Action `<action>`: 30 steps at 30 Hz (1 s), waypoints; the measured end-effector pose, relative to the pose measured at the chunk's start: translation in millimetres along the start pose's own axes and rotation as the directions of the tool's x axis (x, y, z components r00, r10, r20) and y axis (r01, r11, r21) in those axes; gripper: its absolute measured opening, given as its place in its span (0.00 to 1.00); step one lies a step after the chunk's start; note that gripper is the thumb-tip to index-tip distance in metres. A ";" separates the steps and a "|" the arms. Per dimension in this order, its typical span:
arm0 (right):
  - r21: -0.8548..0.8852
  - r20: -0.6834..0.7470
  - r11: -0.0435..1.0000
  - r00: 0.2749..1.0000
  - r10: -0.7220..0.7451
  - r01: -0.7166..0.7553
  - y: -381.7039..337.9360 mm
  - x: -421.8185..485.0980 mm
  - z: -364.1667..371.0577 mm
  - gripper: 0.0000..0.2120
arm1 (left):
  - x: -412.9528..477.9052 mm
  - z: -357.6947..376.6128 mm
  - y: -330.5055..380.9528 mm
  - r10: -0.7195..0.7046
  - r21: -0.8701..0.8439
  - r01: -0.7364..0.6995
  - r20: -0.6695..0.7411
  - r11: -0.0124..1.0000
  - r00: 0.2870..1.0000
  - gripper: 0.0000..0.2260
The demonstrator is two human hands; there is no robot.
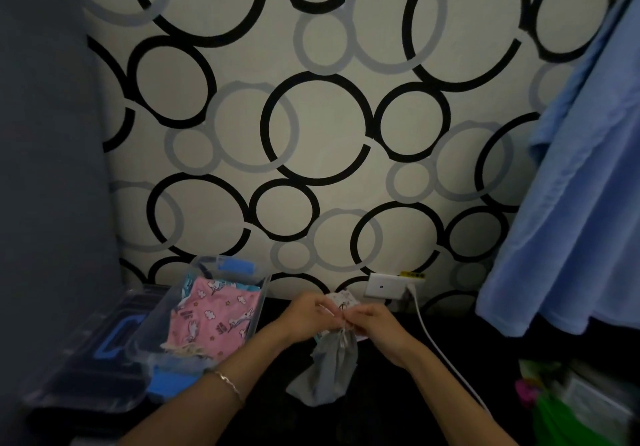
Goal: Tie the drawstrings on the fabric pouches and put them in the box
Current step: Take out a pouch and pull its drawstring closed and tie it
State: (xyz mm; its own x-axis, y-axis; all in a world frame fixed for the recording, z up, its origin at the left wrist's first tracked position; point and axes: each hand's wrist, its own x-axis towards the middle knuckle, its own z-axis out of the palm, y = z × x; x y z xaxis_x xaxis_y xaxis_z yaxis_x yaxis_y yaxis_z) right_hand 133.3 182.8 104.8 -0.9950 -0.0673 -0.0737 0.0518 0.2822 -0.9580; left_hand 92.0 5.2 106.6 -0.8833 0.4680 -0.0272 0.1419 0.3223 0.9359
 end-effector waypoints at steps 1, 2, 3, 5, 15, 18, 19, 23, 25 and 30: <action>0.003 -0.005 1.000 1.000 0.000 0.000 0.3 0.1 0.3 0.14 | -0.2 0.7 -0.3 -0.002 -0.017 0.003 0.005 1.000 1.000 0.11; 0.004 -0.014 1.000 1.000 -0.008 0.008 1.2 1.2 1.2 0.12 | -0.2 0.9 -0.3 -0.007 -0.035 0.008 0.005 0.999 1.000 0.09; 0.005 -0.020 1.000 1.000 -0.023 0.023 1.2 1.1 2.4 0.09 | -0.6 1.1 0.5 -0.019 -0.056 0.019 0.006 0.998 1.000 0.08; 0.027 -0.037 0.999 0.998 -0.043 0.044 0.6 0.8 2.9 0.06 | -1.1 1.9 2.9 -0.073 -0.104 0.078 0.048 0.991 0.996 0.09; 0.009 -0.041 0.999 0.998 -0.051 0.052 -2.7 -2.1 -3.5 0.10 | -2.0 -5.2 3.4 -0.196 -0.077 0.206 0.128 0.975 0.972 0.08; -0.137 -0.072 0.984 0.990 -0.124 0.113 -3.3 -0.9 -1.3 0.10 | -1.1 -3.9 1.3 -0.190 -0.082 0.203 0.141 0.976 0.972 0.08; -0.193 -0.073 0.972 0.985 -0.154 0.137 -3.2 -0.8 -0.1 0.09 | -1.2 -3.0 1.2 -0.185 -0.088 0.200 0.146 0.976 0.972 0.06; -0.431 -0.067 0.874 0.958 -0.277 0.223 -4.6 -1.8 2.1 0.06 | -0.8 -0.5 1.2 -0.140 -0.076 0.151 0.129 0.986 0.982 0.04; -0.511 -0.021 0.811 0.940 -0.342 0.283 -9.7 -5.2 2.5 0.10 | -1.1 -0.4 1.7 -0.119 -0.031 0.124 0.122 0.992 0.985 0.05; -0.541 0.078 0.771 0.933 -0.351 0.335 -8.5 -5.8 0.1 0.11 | -1.9 -4.3 2.0 -0.101 0.049 0.094 0.164 0.994 0.981 0.05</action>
State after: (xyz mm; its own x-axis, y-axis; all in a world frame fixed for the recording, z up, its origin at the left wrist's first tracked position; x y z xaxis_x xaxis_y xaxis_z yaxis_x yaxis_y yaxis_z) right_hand 138.6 180.7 113.4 -0.9400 -0.2366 0.2457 -0.3398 0.7126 -0.6138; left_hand 92.1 1.4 110.0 -0.8081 0.5615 -0.1783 0.0802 0.4047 0.9109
